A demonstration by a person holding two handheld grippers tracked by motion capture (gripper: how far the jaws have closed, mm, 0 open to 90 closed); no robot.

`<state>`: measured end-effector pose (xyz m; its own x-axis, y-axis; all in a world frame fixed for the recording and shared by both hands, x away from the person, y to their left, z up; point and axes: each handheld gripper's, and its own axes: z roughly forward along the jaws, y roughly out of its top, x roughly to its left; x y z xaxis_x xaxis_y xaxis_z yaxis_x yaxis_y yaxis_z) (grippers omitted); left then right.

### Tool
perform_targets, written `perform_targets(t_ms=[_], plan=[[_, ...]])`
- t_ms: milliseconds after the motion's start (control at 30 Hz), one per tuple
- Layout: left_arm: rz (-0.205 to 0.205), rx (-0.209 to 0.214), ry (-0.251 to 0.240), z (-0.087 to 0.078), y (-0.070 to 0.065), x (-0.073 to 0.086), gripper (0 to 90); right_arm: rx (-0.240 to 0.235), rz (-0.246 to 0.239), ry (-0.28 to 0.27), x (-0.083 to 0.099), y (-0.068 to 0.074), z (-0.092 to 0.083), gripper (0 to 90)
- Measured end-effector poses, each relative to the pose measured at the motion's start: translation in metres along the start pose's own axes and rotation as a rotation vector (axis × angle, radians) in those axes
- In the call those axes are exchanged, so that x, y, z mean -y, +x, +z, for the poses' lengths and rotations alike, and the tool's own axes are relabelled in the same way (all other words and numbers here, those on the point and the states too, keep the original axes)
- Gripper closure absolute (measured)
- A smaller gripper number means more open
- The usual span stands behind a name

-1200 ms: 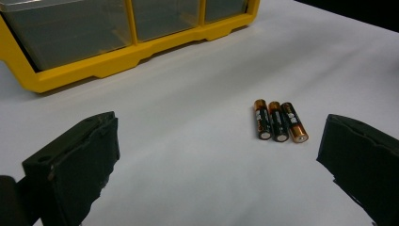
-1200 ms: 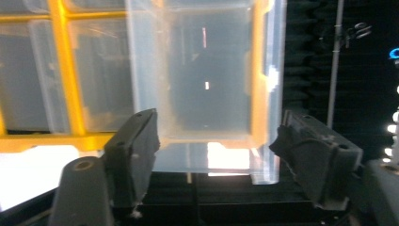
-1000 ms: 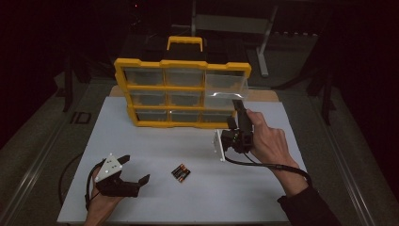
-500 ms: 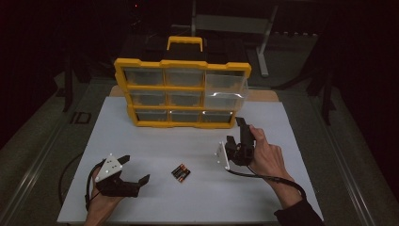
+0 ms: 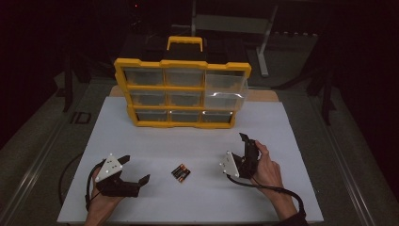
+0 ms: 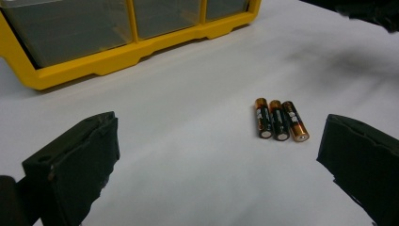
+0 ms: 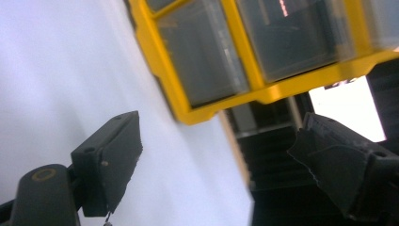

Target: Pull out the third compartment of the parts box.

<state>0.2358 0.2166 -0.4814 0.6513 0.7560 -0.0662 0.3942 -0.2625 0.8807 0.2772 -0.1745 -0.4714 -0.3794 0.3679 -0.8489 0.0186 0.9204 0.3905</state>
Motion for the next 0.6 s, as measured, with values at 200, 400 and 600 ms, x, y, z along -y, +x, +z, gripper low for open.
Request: perform_targets(t_ms=[200, 400, 600], plan=[[0.002, -0.001, 0.001, 0.0, 0.0, 0.0, 0.3, -0.075, 0.157, -0.037, 0.015, 0.008, -0.006, 13.9], [0.001, -0.002, 0.001, 0.0, 0.0, 0.0, 0.3, -0.156, 0.349, -0.07, 0.033, 0.007, -0.008, 12.8], [0.0, -0.001, -0.001, -0.001, 0.0, 0.0, 0.3, -0.252, 0.527, -0.119, 0.049, -0.004, -0.012, 13.5]])
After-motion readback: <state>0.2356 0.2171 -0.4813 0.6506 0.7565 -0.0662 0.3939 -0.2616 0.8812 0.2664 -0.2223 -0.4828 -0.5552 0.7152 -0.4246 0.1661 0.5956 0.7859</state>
